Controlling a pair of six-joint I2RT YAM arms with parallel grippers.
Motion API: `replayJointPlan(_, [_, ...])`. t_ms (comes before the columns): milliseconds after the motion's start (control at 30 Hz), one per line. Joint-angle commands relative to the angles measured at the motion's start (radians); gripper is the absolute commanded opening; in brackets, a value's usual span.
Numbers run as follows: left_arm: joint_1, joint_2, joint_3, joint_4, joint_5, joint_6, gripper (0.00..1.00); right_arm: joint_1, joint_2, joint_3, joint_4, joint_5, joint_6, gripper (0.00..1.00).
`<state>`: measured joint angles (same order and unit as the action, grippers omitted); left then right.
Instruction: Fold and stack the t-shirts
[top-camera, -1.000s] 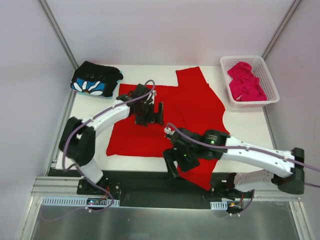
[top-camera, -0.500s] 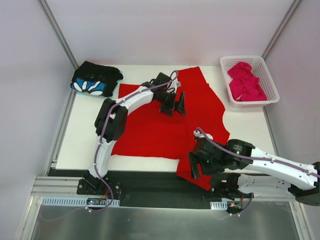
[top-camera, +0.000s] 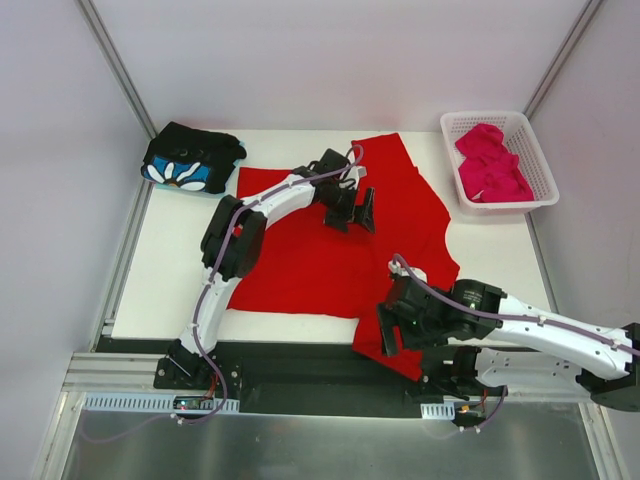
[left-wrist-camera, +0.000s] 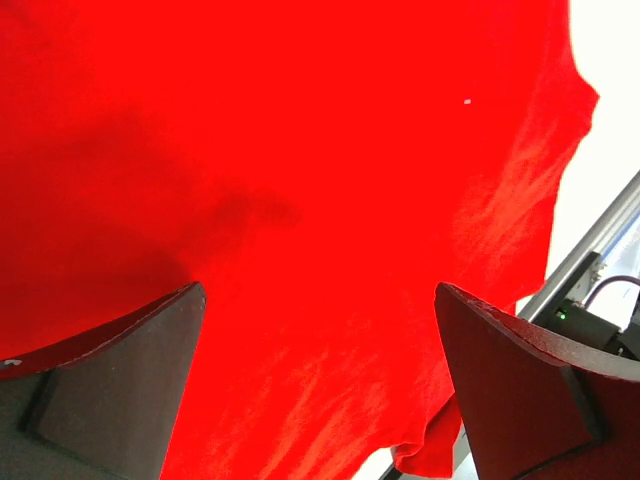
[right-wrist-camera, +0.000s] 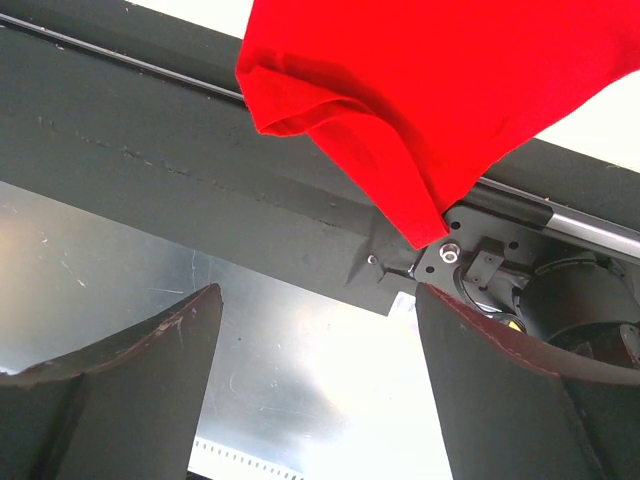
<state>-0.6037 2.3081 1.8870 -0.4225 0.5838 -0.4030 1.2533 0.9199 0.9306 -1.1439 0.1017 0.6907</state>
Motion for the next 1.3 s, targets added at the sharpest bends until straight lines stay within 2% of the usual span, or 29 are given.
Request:
replayJointPlan(0, [0.001,0.025,-0.026,-0.005,-0.052,0.024,0.99,-0.003,0.019,0.007,0.012,0.026,0.012,0.82])
replayJointPlan(200, [0.007,0.045,-0.034,0.016,-0.055,0.003,0.99,-0.014,0.071,-0.050,0.108,0.052,-0.036,0.82])
replayJointPlan(433, [0.033,0.027,-0.071,0.033,-0.052,-0.007,0.99,-0.031,0.140,-0.243,0.438,-0.035,-0.117,0.82])
replayJointPlan(633, [0.038,0.008,-0.085,0.036,-0.050,-0.011,0.99,-0.038,0.214,-0.306,0.572,-0.092,-0.195,0.82])
replayJointPlan(1033, [0.038,-0.012,-0.111,0.042,-0.055,-0.014,0.99,-0.091,0.267,-0.294,0.576,-0.151,-0.304,0.82])
replayJointPlan(1267, [0.038,-0.019,-0.117,0.042,-0.053,-0.014,0.99,-0.127,0.260,-0.305,0.533,-0.134,-0.345,0.82])
